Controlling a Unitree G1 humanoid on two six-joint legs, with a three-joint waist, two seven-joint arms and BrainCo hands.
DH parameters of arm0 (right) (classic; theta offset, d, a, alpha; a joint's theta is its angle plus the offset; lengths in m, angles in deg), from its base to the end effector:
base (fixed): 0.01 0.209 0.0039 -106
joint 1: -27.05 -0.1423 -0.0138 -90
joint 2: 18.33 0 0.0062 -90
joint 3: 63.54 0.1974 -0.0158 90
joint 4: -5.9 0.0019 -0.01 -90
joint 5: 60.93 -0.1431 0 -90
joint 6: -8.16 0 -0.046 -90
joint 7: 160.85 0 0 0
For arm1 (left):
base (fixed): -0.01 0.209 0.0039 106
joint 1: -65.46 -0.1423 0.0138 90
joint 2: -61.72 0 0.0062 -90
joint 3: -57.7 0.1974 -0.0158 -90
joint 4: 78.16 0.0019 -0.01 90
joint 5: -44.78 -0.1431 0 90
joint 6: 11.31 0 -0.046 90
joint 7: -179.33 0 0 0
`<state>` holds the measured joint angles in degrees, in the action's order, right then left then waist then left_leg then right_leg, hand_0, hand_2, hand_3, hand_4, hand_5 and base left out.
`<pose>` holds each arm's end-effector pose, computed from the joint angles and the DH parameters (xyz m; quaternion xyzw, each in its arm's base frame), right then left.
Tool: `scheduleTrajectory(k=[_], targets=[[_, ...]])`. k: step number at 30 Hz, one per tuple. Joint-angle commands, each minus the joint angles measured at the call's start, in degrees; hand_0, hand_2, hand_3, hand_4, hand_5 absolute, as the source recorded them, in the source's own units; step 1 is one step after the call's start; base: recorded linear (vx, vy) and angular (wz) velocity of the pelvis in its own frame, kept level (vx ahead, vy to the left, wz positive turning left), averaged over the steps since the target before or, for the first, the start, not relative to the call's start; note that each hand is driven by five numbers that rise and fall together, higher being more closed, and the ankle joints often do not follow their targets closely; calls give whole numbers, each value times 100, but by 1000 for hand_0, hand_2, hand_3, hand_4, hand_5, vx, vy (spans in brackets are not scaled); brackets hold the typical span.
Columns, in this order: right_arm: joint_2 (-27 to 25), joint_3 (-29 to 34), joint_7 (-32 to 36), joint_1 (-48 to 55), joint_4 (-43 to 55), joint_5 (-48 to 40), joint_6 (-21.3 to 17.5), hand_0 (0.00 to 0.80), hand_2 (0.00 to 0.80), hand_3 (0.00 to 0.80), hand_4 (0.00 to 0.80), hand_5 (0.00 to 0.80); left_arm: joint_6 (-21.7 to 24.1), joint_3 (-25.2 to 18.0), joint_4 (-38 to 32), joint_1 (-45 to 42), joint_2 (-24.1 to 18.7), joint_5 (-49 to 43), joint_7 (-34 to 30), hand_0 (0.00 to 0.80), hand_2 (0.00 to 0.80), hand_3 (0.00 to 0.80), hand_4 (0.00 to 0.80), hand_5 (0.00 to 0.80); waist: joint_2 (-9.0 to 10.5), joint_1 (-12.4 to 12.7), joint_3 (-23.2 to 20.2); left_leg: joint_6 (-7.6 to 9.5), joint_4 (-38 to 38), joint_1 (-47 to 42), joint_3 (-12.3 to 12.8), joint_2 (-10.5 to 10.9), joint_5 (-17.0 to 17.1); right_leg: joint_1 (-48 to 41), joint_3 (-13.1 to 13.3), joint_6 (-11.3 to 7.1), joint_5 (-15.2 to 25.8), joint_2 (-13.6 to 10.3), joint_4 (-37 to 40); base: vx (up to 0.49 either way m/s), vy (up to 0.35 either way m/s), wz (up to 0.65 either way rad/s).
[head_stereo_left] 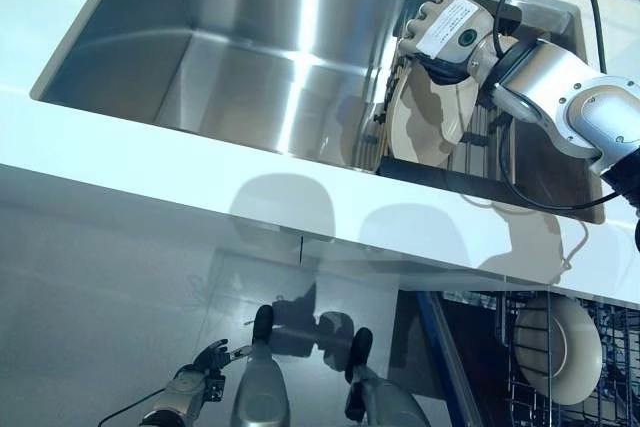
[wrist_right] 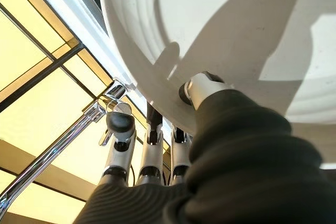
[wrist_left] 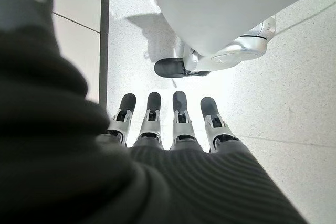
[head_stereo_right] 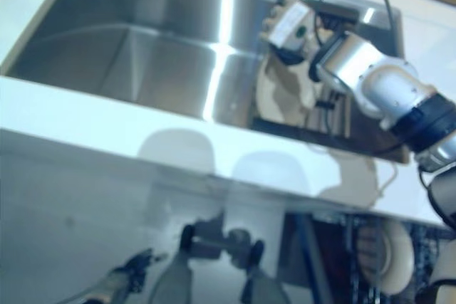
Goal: Take plates into dishwasher
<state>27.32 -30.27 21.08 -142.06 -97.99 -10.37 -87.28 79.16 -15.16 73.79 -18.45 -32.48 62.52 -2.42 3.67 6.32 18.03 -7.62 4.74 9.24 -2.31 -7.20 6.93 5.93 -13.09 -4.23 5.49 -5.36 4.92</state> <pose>0.3227 -0.1816 0.3107 -0.8929 -0.2950 0.0215 0.3394 0.1366 0.2456 -0.1066 0.0931 0.4754 0.0232 0.8745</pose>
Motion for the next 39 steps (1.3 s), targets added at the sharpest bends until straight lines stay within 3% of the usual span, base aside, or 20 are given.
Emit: scheduleTrajectory(k=[1, 8, 14, 21, 31, 34, 39], targets=[[-291, -83, -258, -352, -75, 80, 82, 800, 800, 800, 800, 800, 62, 70, 115, -8, -84, -34, 7, 0, 0, 0, 0, 0, 351, -14, -300, 206, 26, -61, 119, 165, -169, -6, 170, -403, 121, -288, 8, 0, 0, 0], [-500, 151, -547, -263, -438, 139, 350, 800, 800, 800, 800, 800, 55, 13, 123, -124, -36, -112, 60, 0, 0, 0, 0, 0, 414, -105, -581, 187, 26, -319, 222, 81, -244, -212, 248, -404, 56, -266, 8, 14, -6, -5], [-670, 624, -741, -23, -857, -270, 1055, 800, 800, 800, 800, 800, 7, 1, 174, -247, 7, -198, 89, 0, 0, 0, 0, 0, 425, -209, -875, 159, 26, -633, 349, -7, -356, -436, 385, -412, -21, -239, 8, 57, -3, -11], [-1022, 1126, -1061, 301, -1041, -677, 1566, 800, 800, 800, 800, 800, -29, 1, 323, -427, 79, -331, -33, 0, 0, 0, 0, 0, 317, -415, -1217, 128, 26, -945, 545, -90, -458, -602, 607, -444, -83, -244, 8, 74, 25, -18], [-1246, 2924, -2698, 1951, -1330, -1500, 2859, 800, 800, 800, 800, 800, -43, 107, 408, -558, 237, -496, -75, 0, 0, 0, 0, 0, 131, -728, -1480, 130, 26, -1279, 800, -197, -605, -718, 946, -473, -139, -200, 8, 59, 20, -18], [-1275, 3754, -3034, 2843, -1427, -1583, 3118, 800, 800, 800, 800, 800, -119, 98, 411, -571, 256, -580, -119, 0, 0, 0, 0, 0, 69, -897, -1513, 142, 26, -1409, 908, -234, -663, -756, 1113, -482, -165, -172, 8, 71, 21, -19], [-1304, 4535, -3068, 3848, -1454, -1620, 3152, 800, 800, 800, 800, 800, -131, 63, 464, -576, 247, -658, -165, 0, 0, 0, 0, 0, 55, -1095, -1507, 148, 26, -1543, 1094, -280, -705, -755, 1318, -495, -153, -135, 8, 52, 12, -26]])
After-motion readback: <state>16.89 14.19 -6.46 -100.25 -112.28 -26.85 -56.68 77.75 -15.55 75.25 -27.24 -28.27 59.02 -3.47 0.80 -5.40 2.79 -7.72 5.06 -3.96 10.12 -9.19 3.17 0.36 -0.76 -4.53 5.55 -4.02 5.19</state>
